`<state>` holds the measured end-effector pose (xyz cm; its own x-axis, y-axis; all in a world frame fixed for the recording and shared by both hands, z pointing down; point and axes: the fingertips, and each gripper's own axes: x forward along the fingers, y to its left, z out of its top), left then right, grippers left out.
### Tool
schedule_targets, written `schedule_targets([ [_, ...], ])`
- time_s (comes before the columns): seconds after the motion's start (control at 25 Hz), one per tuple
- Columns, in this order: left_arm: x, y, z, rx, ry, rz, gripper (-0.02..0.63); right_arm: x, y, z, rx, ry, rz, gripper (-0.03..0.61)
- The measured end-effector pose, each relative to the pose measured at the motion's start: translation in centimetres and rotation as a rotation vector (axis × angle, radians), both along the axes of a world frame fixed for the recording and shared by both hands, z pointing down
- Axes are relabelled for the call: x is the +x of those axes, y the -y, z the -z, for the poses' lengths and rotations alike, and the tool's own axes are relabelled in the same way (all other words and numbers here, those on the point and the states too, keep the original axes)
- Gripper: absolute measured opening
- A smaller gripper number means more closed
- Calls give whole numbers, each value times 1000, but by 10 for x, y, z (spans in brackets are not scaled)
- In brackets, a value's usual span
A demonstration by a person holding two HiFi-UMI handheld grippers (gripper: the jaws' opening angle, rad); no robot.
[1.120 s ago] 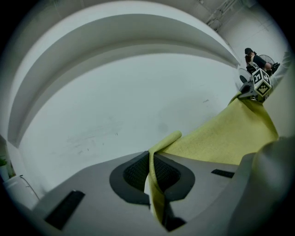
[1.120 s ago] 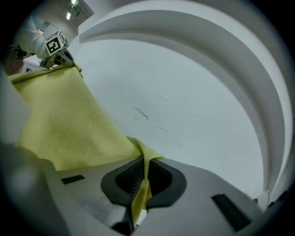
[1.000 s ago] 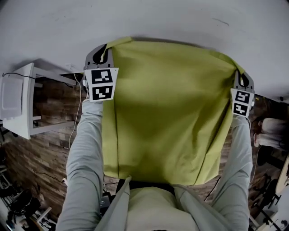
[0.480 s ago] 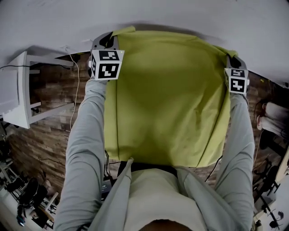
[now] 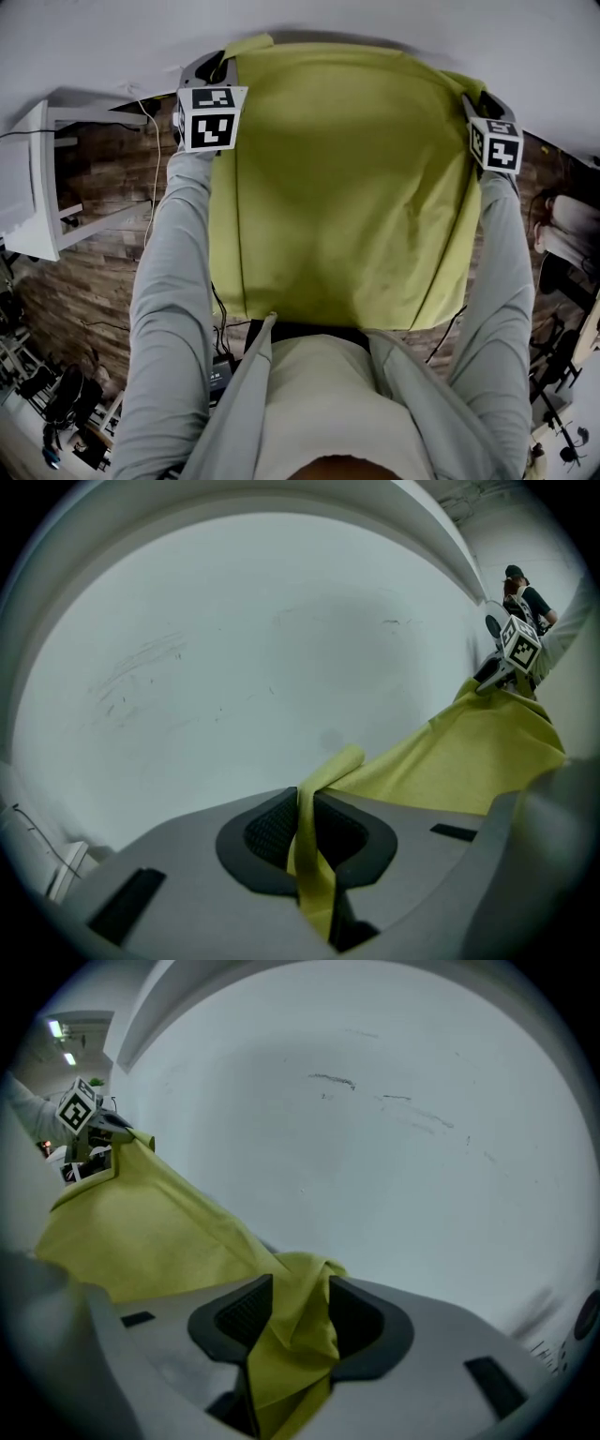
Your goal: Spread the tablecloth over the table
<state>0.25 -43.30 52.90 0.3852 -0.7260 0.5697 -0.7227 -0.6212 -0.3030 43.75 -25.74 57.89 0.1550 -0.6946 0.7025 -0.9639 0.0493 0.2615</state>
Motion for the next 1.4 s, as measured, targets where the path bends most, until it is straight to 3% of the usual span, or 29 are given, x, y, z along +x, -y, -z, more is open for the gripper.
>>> schedule_targets([
  [0.08, -2, -3, 3, -2, -4, -2, 46, 1, -3, 7, 33, 21, -17, 204],
  [0.16, -5, -6, 5, -16, -30, -2, 123, 2, -7, 15, 69, 51, -40, 235],
  [0.32, -9, -11, 17, -15, -80, 4, 150, 3, -15, 32, 121, 88, -71, 247],
  [0.92, -24, -34, 59, 17, -119, -5, 160, -28, -39, 76, 164, 80, -67, 247],
  [1.4, -37, -71, 97, 49, -154, -12, 160, -46, -95, 118, 225, 85, -88, 247],
])
